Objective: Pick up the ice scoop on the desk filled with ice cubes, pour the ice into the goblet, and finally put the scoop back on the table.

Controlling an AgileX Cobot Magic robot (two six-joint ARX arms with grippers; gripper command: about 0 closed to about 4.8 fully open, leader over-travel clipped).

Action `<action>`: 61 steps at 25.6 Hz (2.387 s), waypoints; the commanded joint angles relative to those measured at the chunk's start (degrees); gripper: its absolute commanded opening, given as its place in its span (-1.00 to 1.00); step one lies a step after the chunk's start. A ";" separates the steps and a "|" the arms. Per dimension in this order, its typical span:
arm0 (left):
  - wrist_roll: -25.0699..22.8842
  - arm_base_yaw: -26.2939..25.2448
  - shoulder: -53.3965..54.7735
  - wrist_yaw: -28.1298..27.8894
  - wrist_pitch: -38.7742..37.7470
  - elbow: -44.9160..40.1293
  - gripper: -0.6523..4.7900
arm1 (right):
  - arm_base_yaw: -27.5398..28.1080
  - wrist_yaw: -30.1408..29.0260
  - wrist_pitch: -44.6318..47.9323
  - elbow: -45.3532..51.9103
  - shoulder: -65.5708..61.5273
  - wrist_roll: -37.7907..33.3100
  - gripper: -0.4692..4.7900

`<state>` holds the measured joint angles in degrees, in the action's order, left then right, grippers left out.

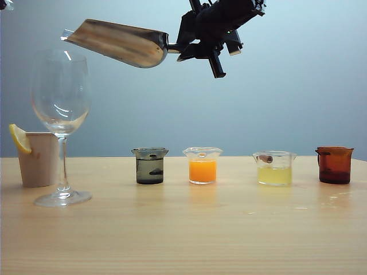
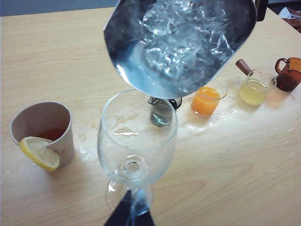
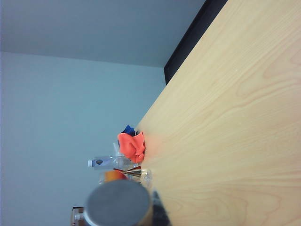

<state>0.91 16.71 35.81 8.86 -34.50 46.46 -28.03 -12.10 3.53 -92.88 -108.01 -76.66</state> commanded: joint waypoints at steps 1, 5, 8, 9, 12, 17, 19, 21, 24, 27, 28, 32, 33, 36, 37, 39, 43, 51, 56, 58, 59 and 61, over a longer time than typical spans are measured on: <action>0.61 -0.02 -0.11 0.31 0.46 0.28 -0.77 | 0.09 -1.22 1.81 -0.55 0.57 0.90 -0.86; 0.63 -0.02 -0.11 0.17 0.46 0.28 -0.77 | 0.55 -3.26 1.81 -0.55 0.57 2.84 -0.86; 0.63 -0.02 -0.11 0.20 0.46 0.28 -0.77 | 0.55 -3.28 1.86 -0.55 0.57 3.21 -0.86; 0.63 -0.02 -0.11 0.17 0.46 0.28 -0.77 | 0.55 -3.15 1.88 -0.55 0.57 3.21 -0.86; 0.61 -0.02 -0.11 0.17 0.46 0.28 -0.77 | 0.57 -2.34 2.32 -0.55 0.57 3.21 -0.86; 0.63 -0.02 -0.11 0.17 0.46 0.28 -0.77 | 0.61 -1.31 -0.07 -1.97 0.44 3.21 -0.86; 0.63 -0.02 -0.11 0.20 0.46 0.28 -0.77 | 1.14 -0.96 -2.49 -3.61 0.39 3.21 -0.86; 0.63 -0.02 -0.11 0.20 0.46 0.28 -0.77 | 1.40 -1.01 -2.78 -5.05 0.39 3.21 -0.86; 0.63 -0.02 -0.11 0.20 0.48 0.28 -0.77 | 2.12 -1.11 -5.22 -8.24 0.02 3.23 -0.86; 0.63 -0.02 -0.11 0.20 0.46 0.28 -0.77 | 2.12 -1.31 -8.85 -13.46 -2.03 3.72 -0.86; 0.63 -0.02 -0.11 0.17 0.46 0.28 -0.77 | 2.12 -1.77 -9.92 -14.99 -2.64 4.11 -0.86; 0.63 -0.02 -0.11 0.20 0.46 0.28 -0.77 | 1.86 -3.02 -12.24 -17.73 -3.80 6.62 -0.86; 0.63 -0.02 -0.11 0.20 0.48 0.28 -0.77 | 1.86 -3.50 -12.28 -17.73 -3.80 6.88 -0.86; 0.63 -0.02 -0.11 0.20 0.46 0.28 -0.77 | 1.18 -3.32 -12.28 -17.73 -3.82 8.55 -0.86; 0.63 -0.02 -0.11 0.20 0.46 0.28 -0.77 | 0.70 -2.36 -12.31 -17.73 -3.82 9.01 -0.86; 0.63 -0.02 -0.11 0.20 0.46 0.28 -0.77 | -0.13 -1.01 -12.28 -17.73 -3.85 9.42 -0.86; 0.63 -0.02 -0.11 0.20 0.46 0.28 -0.77 | -1.03 -0.24 -11.80 -17.73 -3.85 10.91 -0.86; 0.61 -0.02 -0.11 0.20 0.46 0.28 -0.77 | -1.38 -0.20 -10.97 -17.73 -3.82 12.98 -0.86; 0.63 -0.02 -0.11 0.20 0.46 0.28 -0.77 | -2.10 1.97 -10.49 -17.73 -3.85 14.16 -0.86; 0.63 -0.02 -0.11 0.20 0.46 0.28 -0.77 | -2.19 2.36 -9.81 -17.73 -3.85 14.16 -0.86; 0.63 -0.02 -0.11 0.20 0.46 0.28 -0.77 | -2.21 2.69 -9.62 -17.73 -3.93 14.19 -0.86; 0.63 -0.02 -0.11 0.20 0.46 0.28 -0.77 | -2.45 3.02 -9.27 -17.75 -4.07 14.16 -0.86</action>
<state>1.34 16.71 35.81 8.88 -34.54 46.46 -30.26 -9.10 -8.10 -110.13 -112.44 -61.98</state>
